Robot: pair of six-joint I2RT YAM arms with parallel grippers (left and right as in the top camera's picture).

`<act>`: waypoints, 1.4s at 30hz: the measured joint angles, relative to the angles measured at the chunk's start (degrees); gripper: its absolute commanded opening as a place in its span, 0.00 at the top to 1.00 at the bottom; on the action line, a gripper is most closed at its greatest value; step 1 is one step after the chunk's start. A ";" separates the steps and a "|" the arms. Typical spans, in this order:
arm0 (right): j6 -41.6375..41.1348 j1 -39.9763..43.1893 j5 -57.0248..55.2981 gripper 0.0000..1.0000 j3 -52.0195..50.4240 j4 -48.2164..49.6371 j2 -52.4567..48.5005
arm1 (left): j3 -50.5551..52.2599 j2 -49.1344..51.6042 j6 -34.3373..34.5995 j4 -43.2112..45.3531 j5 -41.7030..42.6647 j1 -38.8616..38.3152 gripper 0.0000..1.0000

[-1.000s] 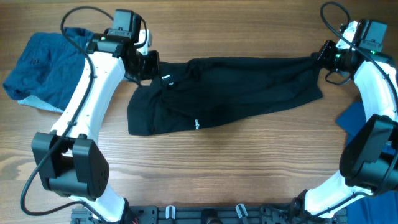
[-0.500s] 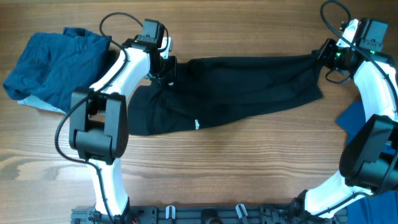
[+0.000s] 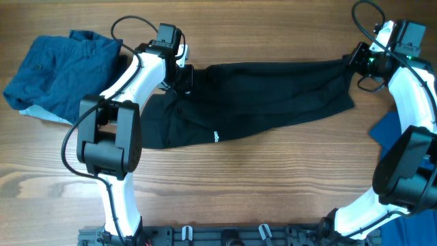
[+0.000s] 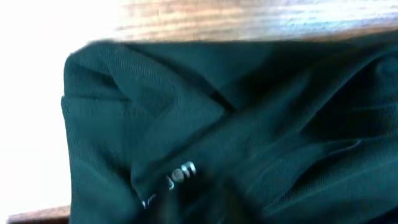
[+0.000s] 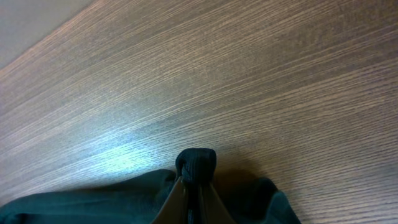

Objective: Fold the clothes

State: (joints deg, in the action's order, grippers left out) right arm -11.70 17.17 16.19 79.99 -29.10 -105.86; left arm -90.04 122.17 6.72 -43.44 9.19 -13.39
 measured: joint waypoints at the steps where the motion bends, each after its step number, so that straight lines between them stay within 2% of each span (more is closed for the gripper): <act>1: 0.00 0.00 0.00 0.96 0.00 0.02 0.02 | 0.00 -0.11 0.11 -0.52 0.00 -0.02 0.01; 6: 0.00 0.00 -0.17 0.96 0.00 0.22 0.00 | 0.00 -2.43 2.16 -5.29 -0.37 -0.02 0.02; 8: 0.00 0.00 -0.17 0.96 0.00 0.37 0.00 | 0.00 -3.89 2.93 -6.80 -0.46 0.00 0.13; 11: 0.00 0.00 -0.17 0.96 0.00 0.42 0.02 | 0.00 -4.42 4.33 -7.17 -0.61 0.00 0.38; 14: 0.00 0.00 -0.17 0.96 0.00 0.44 0.00 | 0.04 -4.00 5.16 -6.29 -0.81 -0.02 0.41; 18: 0.00 0.00 -0.17 0.96 0.00 0.42 0.00 | 0.04 -2.23 5.53 -5.18 -0.81 -0.02 0.50; 21: 0.00 0.00 -0.17 0.95 0.00 0.42 0.02 | 0.11 -0.94 5.90 -4.04 -0.81 0.00 0.49; 23: 0.00 0.00 -0.17 0.96 0.00 0.39 0.00 | 0.15 -0.85 5.90 -2.84 -0.85 -0.02 0.53; 25: 0.02 0.00 -0.17 0.96 0.00 0.39 0.02 | 0.15 -0.85 6.03 -2.16 -1.03 0.00 0.68; 26: 0.02 0.00 -0.17 0.96 0.00 0.39 0.02 | 0.15 -0.85 6.23 -2.14 -1.03 -0.02 0.90; 27: 0.00 0.00 -0.17 0.96 0.00 0.39 0.02 | 0.15 -0.85 5.95 -1.90 -1.25 -0.02 0.94; 42: 0.02 0.00 -0.17 0.96 0.00 0.76 0.02 | 0.15 -1.14 6.03 -3.32 -1.25 0.00 0.96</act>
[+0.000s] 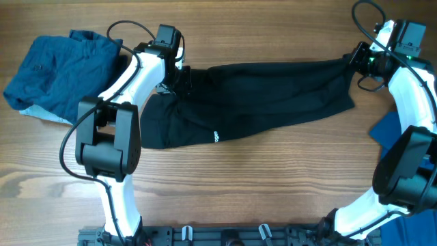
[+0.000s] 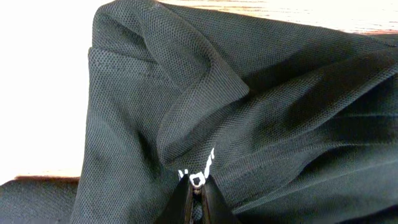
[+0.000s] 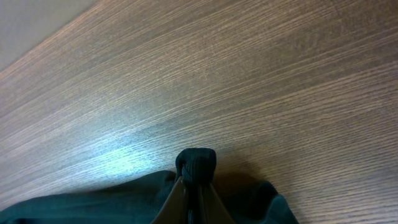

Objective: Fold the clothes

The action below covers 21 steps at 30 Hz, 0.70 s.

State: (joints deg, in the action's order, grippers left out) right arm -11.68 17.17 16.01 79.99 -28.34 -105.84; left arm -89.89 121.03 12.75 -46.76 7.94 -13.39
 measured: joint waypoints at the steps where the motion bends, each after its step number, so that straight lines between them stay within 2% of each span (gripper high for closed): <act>1: 0.02 0.00 0.00 0.96 0.00 0.46 0.00 | 0.00 -0.57 0.00 -0.22 0.00 0.00 0.96; 11: 4.28 0.00 0.94 0.96 0.00 1.62 0.00 | 0.02 -18.40 -0.02 -6.23 -1.99 0.00 0.96; 17: 4.33 0.00 1.11 0.96 0.00 0.92 0.00 | -0.02 -19.67 0.00 -14.29 -3.65 -0.02 0.96; 21: 3.30 0.00 0.15 0.96 0.00 -2.86 0.00 | 0.00 -19.69 0.00 -20.33 -3.82 -0.02 0.96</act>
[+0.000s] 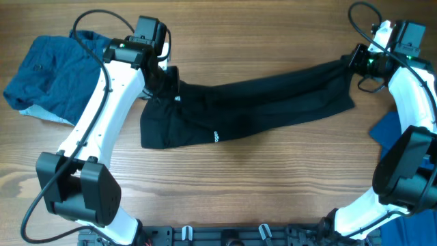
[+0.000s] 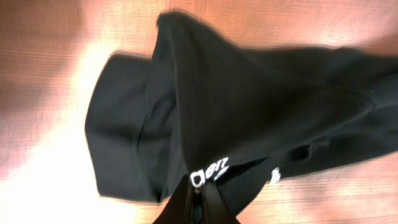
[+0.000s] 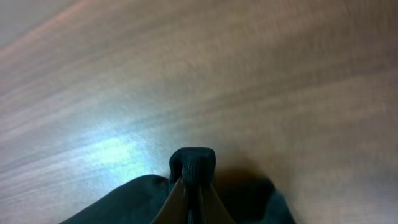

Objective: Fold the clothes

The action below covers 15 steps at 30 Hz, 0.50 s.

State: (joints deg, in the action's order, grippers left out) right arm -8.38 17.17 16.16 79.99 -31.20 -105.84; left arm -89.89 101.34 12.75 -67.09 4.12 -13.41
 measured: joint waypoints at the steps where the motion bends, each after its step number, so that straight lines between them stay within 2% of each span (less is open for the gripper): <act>1: -0.83 0.00 -0.85 0.96 0.00 -1.07 0.00 | -0.02 0.00 0.00 -1.44 0.00 0.02 0.96; 7: -6.40 0.00 -6.36 0.96 0.00 -6.69 0.00 | -0.02 0.00 1.44 -10.86 0.13 0.00 0.96; 15: -8.55 0.00 -9.42 0.95 0.00 -8.68 0.00 | 2.51 0.00 3.10 -14.29 1.38 -0.87 0.96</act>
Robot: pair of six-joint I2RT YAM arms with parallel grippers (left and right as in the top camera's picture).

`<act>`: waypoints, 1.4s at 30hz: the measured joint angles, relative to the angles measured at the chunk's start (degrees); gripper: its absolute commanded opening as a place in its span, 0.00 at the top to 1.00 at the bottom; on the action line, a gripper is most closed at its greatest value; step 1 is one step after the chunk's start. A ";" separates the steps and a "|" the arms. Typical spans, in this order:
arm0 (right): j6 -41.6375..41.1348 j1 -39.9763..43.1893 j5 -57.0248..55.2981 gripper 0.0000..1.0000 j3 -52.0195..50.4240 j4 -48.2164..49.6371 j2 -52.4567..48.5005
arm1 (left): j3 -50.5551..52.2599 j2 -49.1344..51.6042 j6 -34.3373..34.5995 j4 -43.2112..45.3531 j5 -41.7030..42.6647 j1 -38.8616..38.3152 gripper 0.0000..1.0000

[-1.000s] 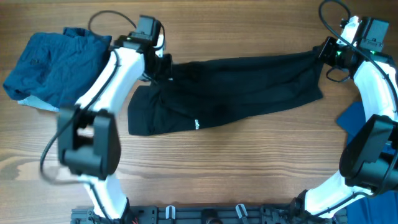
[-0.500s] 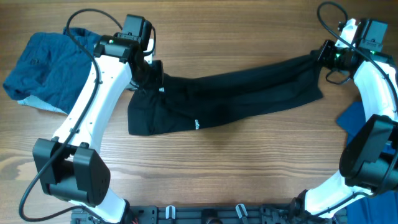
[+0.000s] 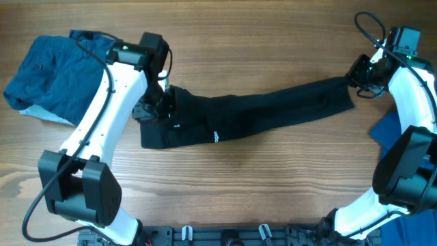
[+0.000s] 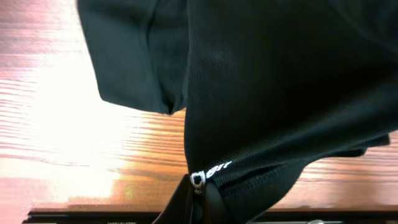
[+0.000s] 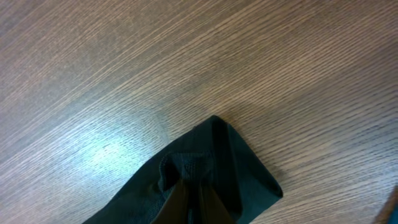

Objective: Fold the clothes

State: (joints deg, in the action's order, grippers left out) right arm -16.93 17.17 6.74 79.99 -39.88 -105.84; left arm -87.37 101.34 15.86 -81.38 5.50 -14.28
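Note:
A long black garment [image 3: 259, 113] with a small white logo lies stretched across the wooden table as a narrow band, from left of centre to the right. My left gripper [image 3: 166, 104] is shut on its left end; the left wrist view shows the black mesh fabric [image 4: 280, 81] hanging from the closed fingers [image 4: 198, 198] above the table. At the far right my right gripper [image 3: 358, 70] is shut on the garment's other end, and the right wrist view shows a folded corner [image 5: 214, 165] pinched between its fingers.
A crumpled blue garment [image 3: 58, 72] lies at the back left of the table. Another blue piece [image 3: 389, 126] shows at the right edge beside the right arm. A dark rail [image 3: 225, 236] runs along the front edge of the table.
My left gripper has moved toward the front with the garment's left end, folding the band narrower. My right gripper has moved a little toward the front with the right end.
The black garment lay wide across the table, my right gripper shut on its right end, my left gripper low over the back left part. Then the left gripper was shut on that edge, then held it further left, and now it holds it over the front layer.

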 measured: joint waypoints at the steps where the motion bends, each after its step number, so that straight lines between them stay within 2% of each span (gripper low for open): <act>1: -0.02 0.00 -0.20 0.95 0.00 0.00 0.00 | 1.25 0.00 0.00 0.52 0.11 -0.31 0.94; 3: -0.20 0.00 -0.46 0.95 0.00 0.00 0.00 | 4.17 0.02 0.15 2.19 0.24 -0.83 0.79; 4: -0.22 0.00 -0.59 0.90 0.00 0.02 0.00 | 5.53 0.02 0.48 3.28 0.33 -1.01 0.76; 6: -0.50 0.00 -0.85 0.81 0.00 0.02 0.00 | 7.28 0.02 0.98 4.79 0.33 -1.03 0.59; 7: -0.52 0.00 -0.90 0.78 0.00 0.02 0.00 | 7.43 0.02 0.87 5.25 0.33 -1.03 0.55; 9: -0.85 0.00 -1.16 0.66 0.00 -0.04 0.00 | 7.48 0.00 0.96 7.06 0.33 -1.03 0.45; 11: -1.01 0.00 -1.29 0.62 0.00 -0.72 0.00 | 7.48 0.02 1.09 8.98 0.24 -1.01 0.44; 14: -1.14 0.00 -1.60 0.41 0.00 -2.34 0.00 | 7.50 0.00 1.22 10.38 0.28 -0.74 0.40; 15: -0.90 0.00 -2.01 0.37 0.00 -3.08 0.00 | 7.50 0.00 1.25 10.58 0.33 -0.55 0.39; 16: -1.27 0.00 -2.34 0.36 0.00 -3.50 0.00 | 7.50 0.00 1.22 10.64 0.31 -0.33 0.38; 20: -0.87 0.00 -5.03 0.41 0.00 -3.41 0.00 | 7.50 0.00 1.25 10.73 0.28 0.70 0.35; 24: 2.12 0.02 -4.55 0.34 0.00 -0.68 0.00 | 7.50 0.00 1.22 11.37 0.31 0.90 0.34; 30: 6.99 0.00 2.97 0.24 0.00 4.83 0.00 | 7.52 0.00 1.22 12.76 0.50 0.90 0.23; 34: 7.58 0.00 5.01 0.27 0.00 5.22 -0.44 | 7.50 0.02 1.25 14.62 1.68 0.90 0.19; 39: 6.38 0.00 6.01 0.44 0.00 3.67 -5.53 | 7.50 0.00 1.25 15.26 2.08 0.90 0.19; 40: 6.21 0.00 6.10 0.53 0.00 3.43 -5.99 | 7.52 0.00 1.22 15.26 2.08 0.90 0.19; 41: 5.38 0.00 6.12 0.67 0.00 3.26 -6.51 | 7.52 0.00 1.25 15.26 2.08 0.90 0.18; 42: 4.87 0.00 6.14 0.72 0.00 3.13 -6.84 | 7.52 0.02 1.25 15.28 2.08 0.90 0.18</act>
State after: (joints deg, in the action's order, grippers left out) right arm -12.05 17.17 12.88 79.99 -36.75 -112.68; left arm -79.85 101.36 17.10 -66.11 7.57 -13.39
